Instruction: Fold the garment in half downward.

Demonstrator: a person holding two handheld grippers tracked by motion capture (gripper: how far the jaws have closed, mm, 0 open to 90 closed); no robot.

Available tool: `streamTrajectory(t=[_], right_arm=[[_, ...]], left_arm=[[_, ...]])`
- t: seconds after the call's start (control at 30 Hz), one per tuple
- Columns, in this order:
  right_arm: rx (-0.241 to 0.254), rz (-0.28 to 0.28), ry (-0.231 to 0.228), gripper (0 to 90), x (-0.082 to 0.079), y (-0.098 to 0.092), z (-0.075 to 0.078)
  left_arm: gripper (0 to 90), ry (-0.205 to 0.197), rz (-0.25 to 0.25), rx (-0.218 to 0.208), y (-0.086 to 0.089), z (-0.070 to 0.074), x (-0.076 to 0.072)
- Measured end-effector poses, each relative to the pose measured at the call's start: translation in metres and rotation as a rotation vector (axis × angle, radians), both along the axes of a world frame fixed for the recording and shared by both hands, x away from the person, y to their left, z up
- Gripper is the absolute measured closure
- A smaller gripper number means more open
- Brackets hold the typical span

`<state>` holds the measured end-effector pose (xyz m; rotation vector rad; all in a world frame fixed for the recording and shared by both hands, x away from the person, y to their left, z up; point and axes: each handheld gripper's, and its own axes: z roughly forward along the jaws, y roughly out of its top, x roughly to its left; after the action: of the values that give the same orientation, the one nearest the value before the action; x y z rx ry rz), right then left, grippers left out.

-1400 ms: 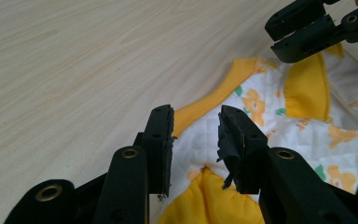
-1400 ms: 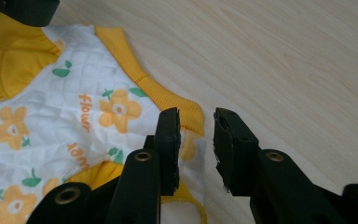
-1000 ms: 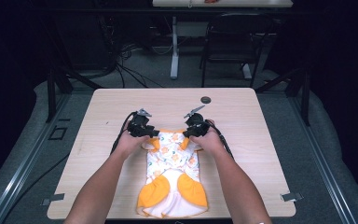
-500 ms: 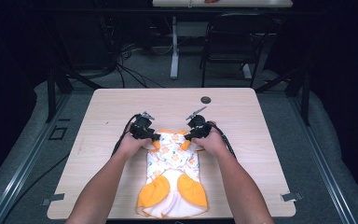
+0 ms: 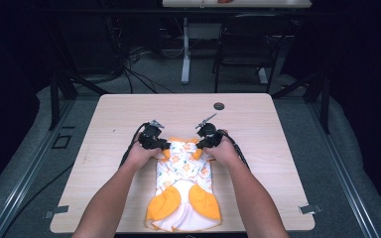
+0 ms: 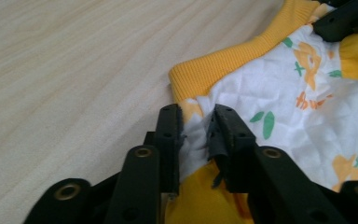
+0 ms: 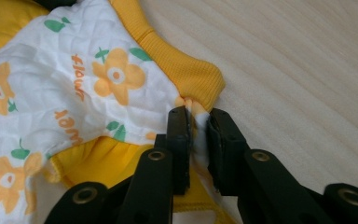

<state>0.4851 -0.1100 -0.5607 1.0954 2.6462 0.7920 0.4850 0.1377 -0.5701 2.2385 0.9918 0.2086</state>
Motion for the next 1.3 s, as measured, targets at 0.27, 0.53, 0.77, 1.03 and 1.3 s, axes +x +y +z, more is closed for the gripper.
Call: streamTrajectory(t=[0.27,0.53,0.77,1.03,1.3], right_arm=[[-0.009,0.004,-0.022,84.3,-0.003,0.002,0.001],[0.01,0.018,-0.059,84.7,-0.007,-0.003,0.014],[0.045,0.041,-0.094,84.8,-0.014,-0.007,0.028],[0.104,0.046,-0.148,84.9,-0.025,-0.013,0.052],[0.137,0.034,-0.173,84.9,-0.029,-0.018,0.063]], left_arm=[[82.2,-0.011,-0.001,0.014,-0.002,0.001,-0.001],[83.7,-0.023,0.012,0.01,0.0,0.01,-0.004],[84.0,-0.063,-0.007,0.012,0.004,0.03,-0.011],[84.0,-0.106,-0.023,-0.008,0.009,0.056,-0.02],[84.0,-0.151,-0.043,-0.011,0.009,0.072,-0.025]])
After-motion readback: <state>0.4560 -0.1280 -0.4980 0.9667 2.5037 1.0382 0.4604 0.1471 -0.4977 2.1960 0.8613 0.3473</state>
